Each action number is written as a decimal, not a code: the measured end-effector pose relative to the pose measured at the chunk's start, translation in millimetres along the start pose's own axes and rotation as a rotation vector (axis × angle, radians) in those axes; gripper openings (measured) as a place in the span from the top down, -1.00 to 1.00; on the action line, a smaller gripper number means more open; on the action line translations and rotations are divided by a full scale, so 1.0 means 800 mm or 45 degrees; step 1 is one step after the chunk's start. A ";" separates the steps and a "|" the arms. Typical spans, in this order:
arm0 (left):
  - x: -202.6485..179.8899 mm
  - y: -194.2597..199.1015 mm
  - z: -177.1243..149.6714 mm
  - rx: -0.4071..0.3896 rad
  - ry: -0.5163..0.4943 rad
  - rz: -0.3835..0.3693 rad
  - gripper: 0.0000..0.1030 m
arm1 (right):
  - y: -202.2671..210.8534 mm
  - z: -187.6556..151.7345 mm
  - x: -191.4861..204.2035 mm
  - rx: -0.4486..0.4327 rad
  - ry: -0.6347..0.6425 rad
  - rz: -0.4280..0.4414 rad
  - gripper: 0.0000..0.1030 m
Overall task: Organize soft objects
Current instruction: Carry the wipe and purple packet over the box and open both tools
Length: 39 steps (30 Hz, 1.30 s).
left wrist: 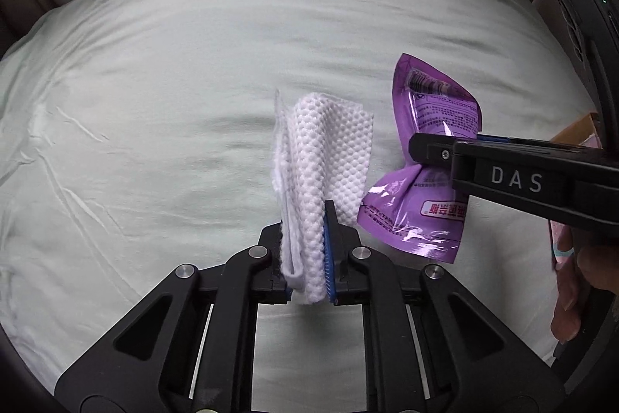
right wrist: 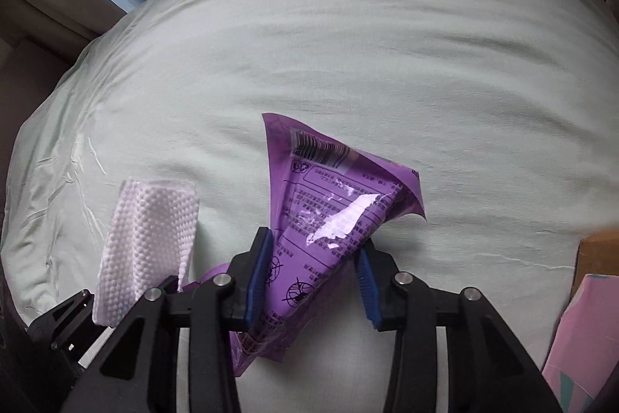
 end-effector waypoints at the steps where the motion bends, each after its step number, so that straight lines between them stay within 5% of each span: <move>1: 0.001 0.014 -0.001 -0.016 0.003 0.004 0.81 | 0.012 -0.006 0.001 -0.014 0.000 0.001 0.26; 13: -0.017 0.201 0.012 -0.220 0.018 -0.034 0.82 | 0.202 -0.033 0.019 -0.244 0.009 0.038 0.26; 23: -0.150 0.311 0.050 -0.331 -0.115 -0.140 0.82 | 0.362 -0.079 -0.058 -0.428 -0.075 -0.005 0.26; 31: -0.318 0.317 0.066 -0.310 -0.222 -0.195 0.82 | 0.430 -0.123 -0.195 -0.437 -0.152 -0.081 0.26; 39: -0.464 0.250 0.065 -0.183 -0.265 -0.200 0.82 | 0.412 -0.143 -0.332 -0.301 -0.161 -0.126 0.26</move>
Point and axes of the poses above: each gripper's, at about its wrist camera, not at the fingertips, and y roughly against the way its jaws point, x to its left, z to its top, the point moved 6 cm from there along -y, roughly the way its jaws point, and after that the axes turned 11 degrees about x, right-handed, at the moved point
